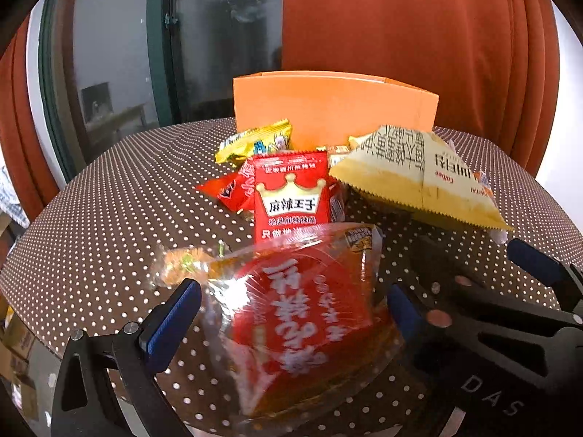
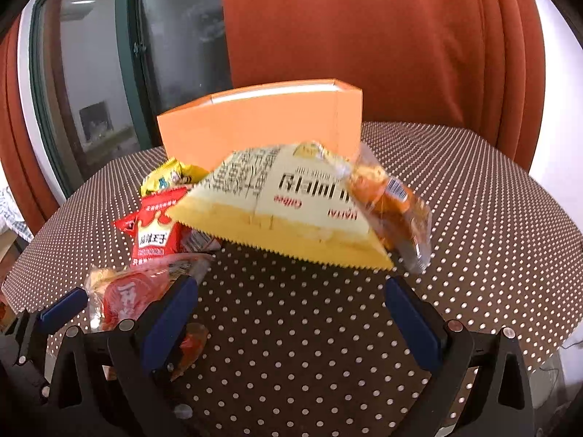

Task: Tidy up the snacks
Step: 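Grasp the red spicy-strip pouch with the left tool while the right tool grasps the Calbee chip bag, then lift the red pouch and Calbee bag and carry both over the orange box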

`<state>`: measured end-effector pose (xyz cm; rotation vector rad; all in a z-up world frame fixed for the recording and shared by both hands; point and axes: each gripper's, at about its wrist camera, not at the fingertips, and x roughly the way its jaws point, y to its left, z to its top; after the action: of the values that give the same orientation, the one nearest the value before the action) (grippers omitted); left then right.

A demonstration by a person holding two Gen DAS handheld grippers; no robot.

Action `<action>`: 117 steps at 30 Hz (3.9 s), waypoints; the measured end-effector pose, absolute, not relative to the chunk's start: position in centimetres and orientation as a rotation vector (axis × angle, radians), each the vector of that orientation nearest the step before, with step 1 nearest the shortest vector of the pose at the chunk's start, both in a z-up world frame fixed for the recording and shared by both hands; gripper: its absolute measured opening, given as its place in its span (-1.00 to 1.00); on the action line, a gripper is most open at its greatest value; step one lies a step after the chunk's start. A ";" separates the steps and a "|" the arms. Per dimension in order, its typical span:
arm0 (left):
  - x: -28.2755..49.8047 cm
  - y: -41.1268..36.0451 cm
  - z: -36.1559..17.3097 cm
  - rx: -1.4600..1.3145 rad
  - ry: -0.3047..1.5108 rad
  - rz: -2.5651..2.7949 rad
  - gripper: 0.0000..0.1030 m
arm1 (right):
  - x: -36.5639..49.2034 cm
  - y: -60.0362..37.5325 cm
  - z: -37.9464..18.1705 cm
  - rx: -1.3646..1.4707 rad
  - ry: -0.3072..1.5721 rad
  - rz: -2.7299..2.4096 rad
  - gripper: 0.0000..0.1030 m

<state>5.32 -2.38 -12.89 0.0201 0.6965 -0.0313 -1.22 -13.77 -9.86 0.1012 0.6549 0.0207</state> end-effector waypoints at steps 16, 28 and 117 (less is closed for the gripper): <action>5.1 -3.6 -13.4 0.031 0.684 -0.118 0.38 | -0.3 -12.8 -11.1 0.096 0.692 0.043 1.00; 4.0 -2.7 -12.5 0.050 0.666 -0.037 0.91 | -1.4 -12.3 -10.5 0.087 0.678 0.048 1.00; 14.3 -2.9 -7.7 0.025 0.617 -0.125 -0.22 | 8.0 -14.4 -7.9 0.189 0.673 0.047 0.51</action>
<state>14.28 -2.94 -7.67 0.0247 0.6168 -0.1248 8.04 -14.41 -7.90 0.1888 0.6730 0.0470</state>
